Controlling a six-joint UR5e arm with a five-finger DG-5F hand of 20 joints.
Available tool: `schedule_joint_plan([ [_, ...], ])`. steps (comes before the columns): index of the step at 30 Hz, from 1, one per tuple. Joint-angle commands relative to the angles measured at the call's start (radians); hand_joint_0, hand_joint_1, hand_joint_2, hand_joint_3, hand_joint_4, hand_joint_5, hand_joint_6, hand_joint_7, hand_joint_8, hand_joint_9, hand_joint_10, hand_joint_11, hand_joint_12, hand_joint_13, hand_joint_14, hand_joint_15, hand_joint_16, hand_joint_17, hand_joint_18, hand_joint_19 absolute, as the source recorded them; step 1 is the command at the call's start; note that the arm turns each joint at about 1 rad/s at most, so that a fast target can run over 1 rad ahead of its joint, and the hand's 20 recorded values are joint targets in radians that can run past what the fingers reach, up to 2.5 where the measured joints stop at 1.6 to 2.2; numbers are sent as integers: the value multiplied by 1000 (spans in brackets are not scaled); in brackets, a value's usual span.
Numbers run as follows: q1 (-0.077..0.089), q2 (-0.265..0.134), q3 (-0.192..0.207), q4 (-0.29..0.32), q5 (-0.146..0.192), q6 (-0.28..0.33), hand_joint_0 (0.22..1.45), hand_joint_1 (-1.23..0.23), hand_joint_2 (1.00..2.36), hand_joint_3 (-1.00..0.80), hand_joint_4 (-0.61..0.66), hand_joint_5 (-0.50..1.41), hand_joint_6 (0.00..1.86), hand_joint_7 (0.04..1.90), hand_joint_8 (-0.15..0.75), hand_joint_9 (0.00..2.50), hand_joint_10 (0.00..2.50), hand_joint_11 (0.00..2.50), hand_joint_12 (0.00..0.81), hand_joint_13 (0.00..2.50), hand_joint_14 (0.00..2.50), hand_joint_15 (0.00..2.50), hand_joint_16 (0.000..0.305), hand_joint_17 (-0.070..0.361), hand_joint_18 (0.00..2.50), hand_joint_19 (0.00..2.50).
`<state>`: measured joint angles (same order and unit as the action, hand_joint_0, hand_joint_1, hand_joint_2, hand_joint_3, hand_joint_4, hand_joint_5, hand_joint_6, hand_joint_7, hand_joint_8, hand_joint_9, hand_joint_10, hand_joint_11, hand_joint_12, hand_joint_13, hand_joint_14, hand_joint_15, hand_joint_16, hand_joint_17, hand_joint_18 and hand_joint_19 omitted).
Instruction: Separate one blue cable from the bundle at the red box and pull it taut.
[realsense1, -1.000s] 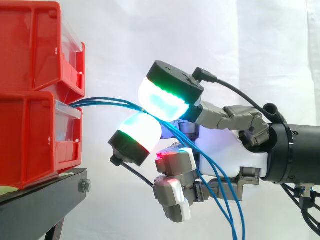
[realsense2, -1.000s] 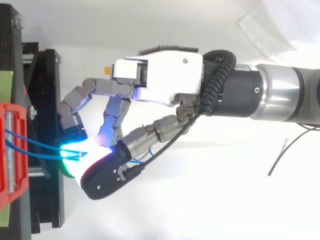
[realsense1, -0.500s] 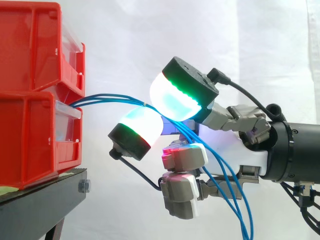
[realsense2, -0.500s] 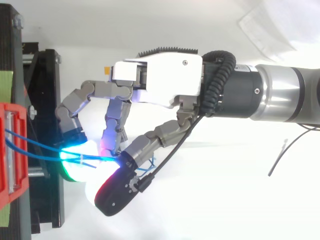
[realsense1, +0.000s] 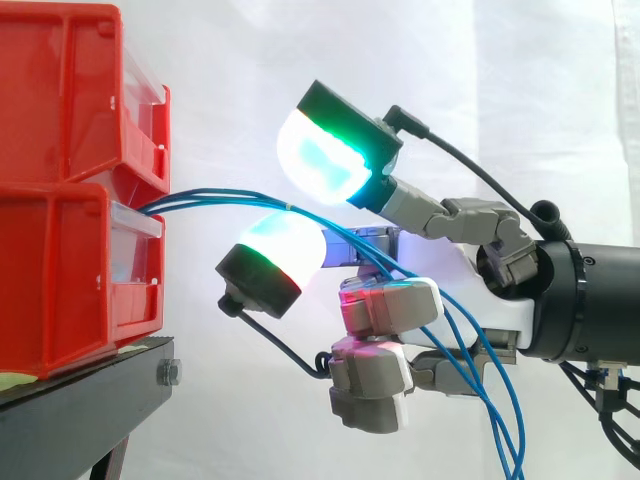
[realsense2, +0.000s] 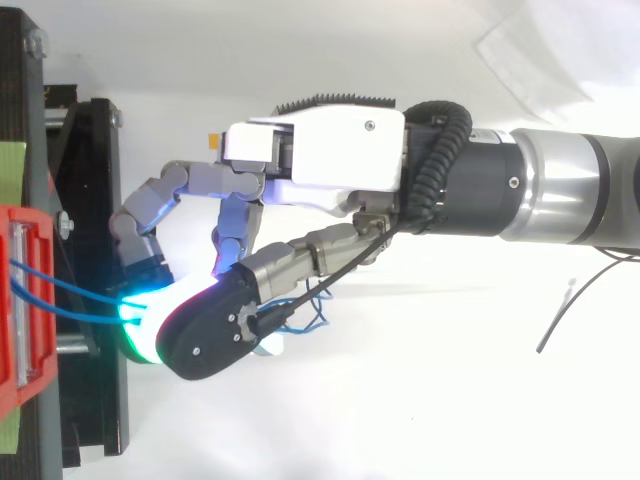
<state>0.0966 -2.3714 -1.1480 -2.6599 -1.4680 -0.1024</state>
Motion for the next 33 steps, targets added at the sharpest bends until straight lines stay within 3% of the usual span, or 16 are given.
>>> schedule_joint_plan([
  [1,2,0,2,0,0,-2,608,-559,1000,-500,-21,-98,893,1210,303,1516,29,1040,340,1384,31,854,47,106,1131,1000],
  [7,0,0,2,-2,0,-3,661,-818,1004,-451,14,-107,898,1225,300,1467,29,1051,340,1377,31,866,48,107,1123,994],
  [9,2,0,2,0,0,-3,719,-892,1002,-480,-38,-112,903,1249,297,1455,27,1049,338,1366,30,872,47,105,1113,974],
  [15,2,0,1,0,0,-3,751,-965,1000,-500,-130,-112,914,1277,296,1477,28,1063,329,1354,31,874,45,102,1101,952],
  [19,2,0,2,0,0,-3,713,-984,1000,-500,-111,-107,921,1238,288,1487,27,1078,326,1353,32,887,45,101,1096,964],
  [24,3,0,2,0,0,-3,560,-936,1000,-500,-18,-95,916,1166,297,1521,29,1084,339,1369,29,899,48,107,1099,983],
  [33,3,0,2,0,0,-3,475,-870,1000,-500,-7,-88,911,1102,309,1548,25,1049,361,1391,28,872,55,124,1129,957],
])
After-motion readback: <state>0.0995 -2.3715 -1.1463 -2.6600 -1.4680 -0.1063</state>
